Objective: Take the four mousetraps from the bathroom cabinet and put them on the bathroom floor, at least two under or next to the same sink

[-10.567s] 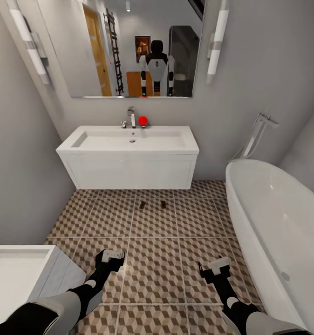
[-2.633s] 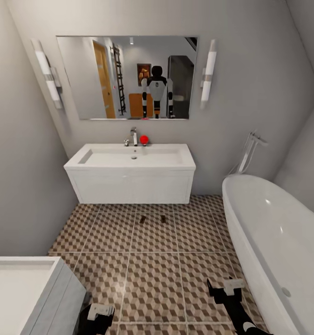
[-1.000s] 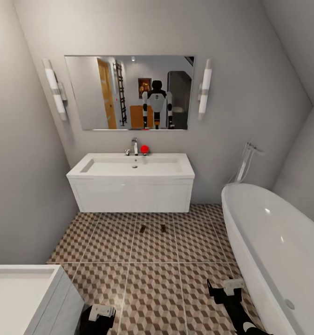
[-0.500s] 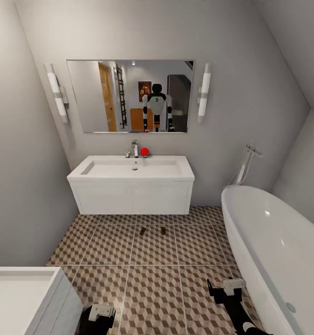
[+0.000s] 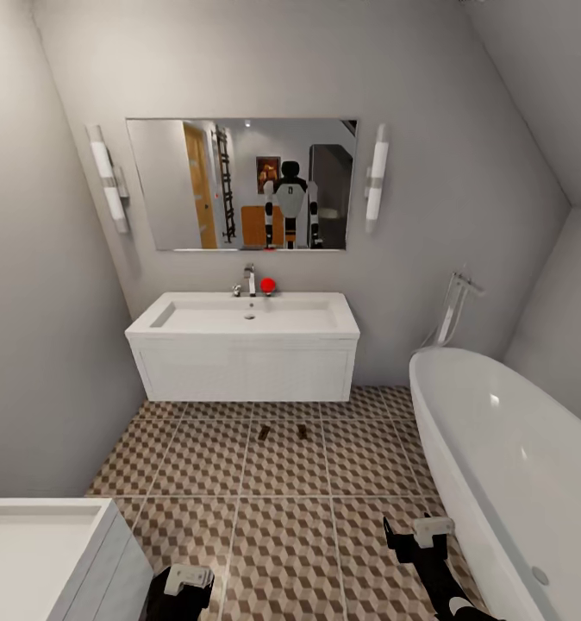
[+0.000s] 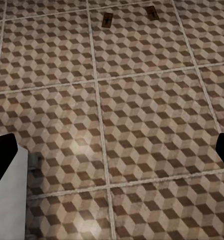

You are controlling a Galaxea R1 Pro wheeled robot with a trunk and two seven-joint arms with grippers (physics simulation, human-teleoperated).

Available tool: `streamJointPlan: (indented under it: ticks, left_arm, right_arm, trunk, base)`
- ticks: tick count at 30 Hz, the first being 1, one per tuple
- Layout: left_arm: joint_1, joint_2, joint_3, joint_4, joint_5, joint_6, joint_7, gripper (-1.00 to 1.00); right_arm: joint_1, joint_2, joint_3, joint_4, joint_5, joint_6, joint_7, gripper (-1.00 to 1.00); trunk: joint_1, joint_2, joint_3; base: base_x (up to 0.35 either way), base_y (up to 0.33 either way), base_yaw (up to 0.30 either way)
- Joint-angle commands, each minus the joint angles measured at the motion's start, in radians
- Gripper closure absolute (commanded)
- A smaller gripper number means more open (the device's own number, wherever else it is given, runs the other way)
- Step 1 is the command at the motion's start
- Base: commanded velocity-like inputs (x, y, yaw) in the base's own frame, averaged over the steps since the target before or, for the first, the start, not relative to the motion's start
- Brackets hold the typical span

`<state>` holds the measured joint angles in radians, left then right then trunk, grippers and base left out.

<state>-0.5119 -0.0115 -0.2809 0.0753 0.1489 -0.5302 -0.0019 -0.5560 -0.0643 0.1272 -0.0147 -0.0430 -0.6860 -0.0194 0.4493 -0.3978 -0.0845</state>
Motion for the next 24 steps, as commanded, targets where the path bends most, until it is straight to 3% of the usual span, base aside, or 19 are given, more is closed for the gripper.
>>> streamJointPlan:
  ticks: [1,14,24]
  left_arm:
    - [-0.002,-0.001,-0.009,0.005,0.009,-0.007,0.000,-1.00]
    - [-0.002,-0.002,-0.009,0.005,0.009,-0.006,0.000,-1.00]
    - [-0.002,-0.006,-0.009,0.005,0.009,-0.006,0.000,-1.00]
  right_arm:
    - [-0.001,0.000,0.008,0.001,-0.005,-0.003,-0.002,-1.00]
    - [-0.001,-0.002,0.008,0.001,-0.005,-0.003,-0.002,-1.00]
    - [-0.001,-0.001,0.008,0.001,-0.005,-0.003,-0.002,-1.00]
  trunk:
    - [0.001,-0.002,-0.001]
    - [0.001,-0.002,0.004]
    - [0.001,-0.002,0.004]
  base:
    - [0.000,0.000,0.000]
    - [-0.015,0.000,0.000]
    - [-0.266,0.000,0.000]
